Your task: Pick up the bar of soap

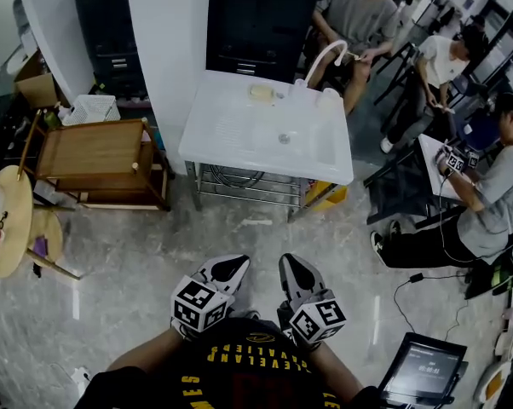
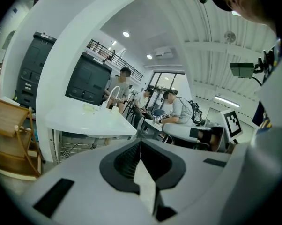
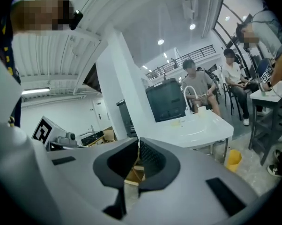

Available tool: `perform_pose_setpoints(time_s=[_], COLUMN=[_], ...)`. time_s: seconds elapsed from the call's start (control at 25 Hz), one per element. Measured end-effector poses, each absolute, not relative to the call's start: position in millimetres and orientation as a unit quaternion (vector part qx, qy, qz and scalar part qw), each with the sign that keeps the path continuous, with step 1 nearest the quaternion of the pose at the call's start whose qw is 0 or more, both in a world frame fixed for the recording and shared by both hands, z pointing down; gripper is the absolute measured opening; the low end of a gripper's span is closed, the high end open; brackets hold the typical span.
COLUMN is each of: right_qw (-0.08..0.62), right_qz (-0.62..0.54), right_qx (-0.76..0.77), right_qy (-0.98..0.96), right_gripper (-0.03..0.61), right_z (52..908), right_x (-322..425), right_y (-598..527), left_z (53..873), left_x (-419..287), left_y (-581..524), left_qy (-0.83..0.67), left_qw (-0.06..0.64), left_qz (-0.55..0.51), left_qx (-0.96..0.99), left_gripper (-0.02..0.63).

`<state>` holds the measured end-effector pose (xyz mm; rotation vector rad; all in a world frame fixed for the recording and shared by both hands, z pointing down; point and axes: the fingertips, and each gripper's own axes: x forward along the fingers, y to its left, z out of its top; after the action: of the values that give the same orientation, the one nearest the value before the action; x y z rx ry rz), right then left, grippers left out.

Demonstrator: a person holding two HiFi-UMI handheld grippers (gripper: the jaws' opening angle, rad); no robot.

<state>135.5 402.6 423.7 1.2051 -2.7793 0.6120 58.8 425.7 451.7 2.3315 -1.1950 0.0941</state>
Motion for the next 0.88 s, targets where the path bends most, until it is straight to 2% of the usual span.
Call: perform_pose_setpoints(time_s=[0.48, 0.88], right_qw=[0.026, 0.015], right_qz=[0.165, 0.200], right_qx=[0.406, 0.355], right_qy=[-0.899, -0.913], right_gripper=[0.020, 0.020], right_z=[418, 431], right_x=[103, 84], right_y=[350, 245], left_z=[454, 457], left_x=[33, 14], left_y=[370, 274], left_qy=[-0.421, -0.474], left_qw=[0.240, 0.218], left_qz=[0.042, 0.066], left_qx=[0.873, 0.851], left_gripper=[0.014, 0.014])
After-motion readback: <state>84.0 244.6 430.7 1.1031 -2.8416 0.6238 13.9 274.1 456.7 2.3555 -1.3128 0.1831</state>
